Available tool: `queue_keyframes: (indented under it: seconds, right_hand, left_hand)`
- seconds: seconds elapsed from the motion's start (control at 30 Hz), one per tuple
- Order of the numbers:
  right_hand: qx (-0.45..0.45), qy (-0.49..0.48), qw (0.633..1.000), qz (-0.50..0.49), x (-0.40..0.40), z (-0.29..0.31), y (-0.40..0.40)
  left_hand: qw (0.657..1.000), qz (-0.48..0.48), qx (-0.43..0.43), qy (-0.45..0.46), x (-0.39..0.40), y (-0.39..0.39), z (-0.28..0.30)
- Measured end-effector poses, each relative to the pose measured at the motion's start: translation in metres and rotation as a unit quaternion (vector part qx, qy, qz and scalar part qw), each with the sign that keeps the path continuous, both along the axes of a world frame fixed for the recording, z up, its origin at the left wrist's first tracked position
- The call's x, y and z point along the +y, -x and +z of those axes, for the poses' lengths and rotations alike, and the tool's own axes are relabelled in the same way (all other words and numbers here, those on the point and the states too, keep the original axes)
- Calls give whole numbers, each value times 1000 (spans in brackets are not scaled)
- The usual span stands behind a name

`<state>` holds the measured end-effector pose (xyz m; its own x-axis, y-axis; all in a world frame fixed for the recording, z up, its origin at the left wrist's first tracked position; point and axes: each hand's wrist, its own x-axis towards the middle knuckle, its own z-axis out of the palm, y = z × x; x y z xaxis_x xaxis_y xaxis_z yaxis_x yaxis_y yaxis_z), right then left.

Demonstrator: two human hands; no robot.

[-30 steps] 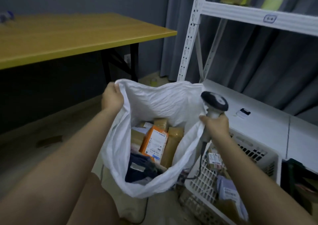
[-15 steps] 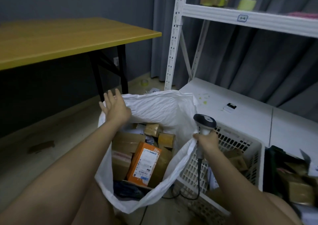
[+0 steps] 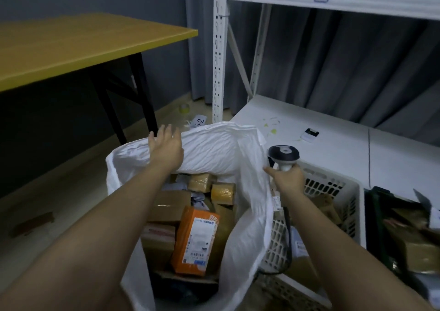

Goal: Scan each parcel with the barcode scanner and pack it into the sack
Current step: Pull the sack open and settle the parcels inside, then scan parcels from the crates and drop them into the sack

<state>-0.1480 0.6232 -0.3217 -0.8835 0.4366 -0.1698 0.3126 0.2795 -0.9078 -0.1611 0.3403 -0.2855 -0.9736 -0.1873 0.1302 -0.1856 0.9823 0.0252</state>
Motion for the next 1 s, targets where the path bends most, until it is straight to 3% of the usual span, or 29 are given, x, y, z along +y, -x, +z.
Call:
queue_keyframes:
  seconds: [0.23, 0.3, 0.4, 0.53, 0.73, 1.0]
  right_hand:
    - [-80, -62, 994, 45, -4, -13, 63]
    - [-91, -64, 993, 39, -5, -19, 71]
    - [-32, 2, 999, 5, -5, -11, 82]
    - [73, 81, 993, -41, -1, 13, 87]
    - [27, 134, 990, -17, 10, 10, 56]
    - [67, 299, 951, -48, 49, 34, -25]
  left_hand:
    - [981, 36, -91, 167, 4, 65, -11]
    - [978, 27, -79, 190, 1, 78, -11]
    - [995, 2, 5, 95, -3, 97, 7]
    - [992, -29, 125, -18, 3, 100, 35]
    - [986, -7, 50, -157, 22, 63, 16]
    - [949, -103, 101, -282, 108, -14, 37]
